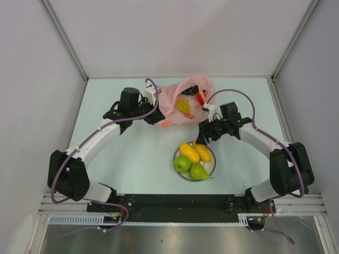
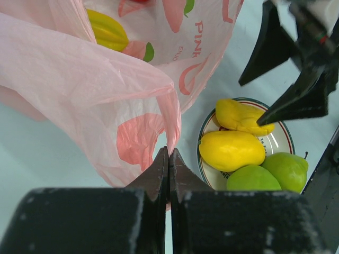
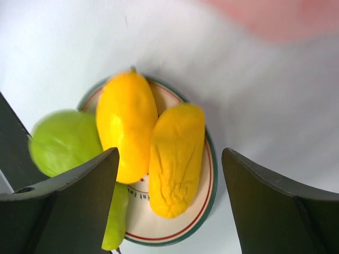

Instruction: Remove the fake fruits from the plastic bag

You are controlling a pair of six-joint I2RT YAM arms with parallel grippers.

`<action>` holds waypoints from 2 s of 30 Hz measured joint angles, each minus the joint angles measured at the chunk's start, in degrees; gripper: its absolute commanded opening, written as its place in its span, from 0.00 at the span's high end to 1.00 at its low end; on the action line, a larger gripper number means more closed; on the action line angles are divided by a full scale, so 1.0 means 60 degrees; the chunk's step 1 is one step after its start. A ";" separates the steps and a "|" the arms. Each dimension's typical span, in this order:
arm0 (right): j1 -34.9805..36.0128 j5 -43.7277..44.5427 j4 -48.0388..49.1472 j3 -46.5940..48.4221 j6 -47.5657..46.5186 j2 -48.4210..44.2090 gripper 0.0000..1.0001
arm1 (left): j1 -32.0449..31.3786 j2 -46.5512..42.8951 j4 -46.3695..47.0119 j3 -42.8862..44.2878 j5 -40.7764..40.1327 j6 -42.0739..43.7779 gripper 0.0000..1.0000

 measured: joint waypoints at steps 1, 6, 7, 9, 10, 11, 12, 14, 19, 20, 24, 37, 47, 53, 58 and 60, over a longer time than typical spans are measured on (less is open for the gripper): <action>-0.0102 -0.0076 -0.0153 0.0335 -0.0029 -0.0018 0.19 | 0.0000 0.0000 0.0000 0.0000 0.0000 0.0000 1.00; -0.0233 -0.0401 -0.0222 0.1942 -0.0025 -0.0277 0.32 | 0.0000 0.0000 0.0004 0.0000 0.0000 0.0000 1.00; -0.0226 -0.0408 -0.0087 0.2160 0.0000 -0.0328 0.35 | 0.0000 0.0000 0.0004 0.0000 0.0000 0.0000 1.00; -0.0200 -0.0313 0.0226 0.2492 0.0080 -0.0328 0.42 | 0.0000 0.0000 0.0004 0.0000 0.0000 0.0000 1.00; -0.0157 -0.0066 0.0441 0.2630 0.0186 -0.0266 0.44 | 0.0000 0.0000 0.0004 0.0000 0.0000 0.0004 1.00; -0.0124 0.0113 0.0565 0.2714 0.0222 -0.0153 0.46 | 0.0000 0.0000 0.0004 0.0000 0.0000 0.0004 1.00; -0.0080 0.0390 0.0721 0.2849 0.0255 0.0025 0.47 | 0.0000 0.0000 0.0004 0.0000 0.0000 0.0004 1.00; 0.0011 0.0892 0.0969 0.3209 0.0270 0.0572 0.47 | 0.0000 -0.0007 0.0004 0.0000 0.0000 0.0004 1.00; 0.0350 0.2106 0.1461 0.4983 -0.0007 0.2998 0.47 | 0.0000 -0.0226 0.0018 -0.0066 -0.0033 0.0007 1.00; 0.0404 0.2353 0.1468 0.5322 -0.0146 0.3453 0.48 | 0.0000 -0.0310 0.0018 -0.0087 -0.0055 0.0011 1.00; 0.0433 0.3381 0.1319 0.5836 -0.0838 0.4506 0.49 | 0.0000 -0.0637 0.0011 -0.0153 -0.0080 0.0160 1.00; -0.0659 0.4503 0.0743 0.4710 -0.1865 0.4288 0.38 | -0.0222 -0.0594 0.0102 -0.0018 -0.0029 0.0302 1.00; -0.0153 0.4648 0.1716 0.7712 -0.2546 0.6255 0.14 | -0.0222 -0.0466 0.0055 0.0007 -0.0058 0.0310 1.00; -0.0291 0.5410 0.1756 0.8225 -0.3151 0.7614 0.12 | -0.0226 -0.0470 -0.0018 0.0007 -0.0073 0.0328 1.00; -0.0390 0.5657 0.1814 0.8240 -0.3432 0.7814 0.30 | -0.0226 -0.0470 -0.0029 0.0007 -0.0098 0.0328 1.00; -0.0401 0.5701 0.1796 0.8189 -0.3544 0.7814 0.40 | -0.0226 -0.0470 -0.0029 0.0007 -0.0113 0.0324 1.00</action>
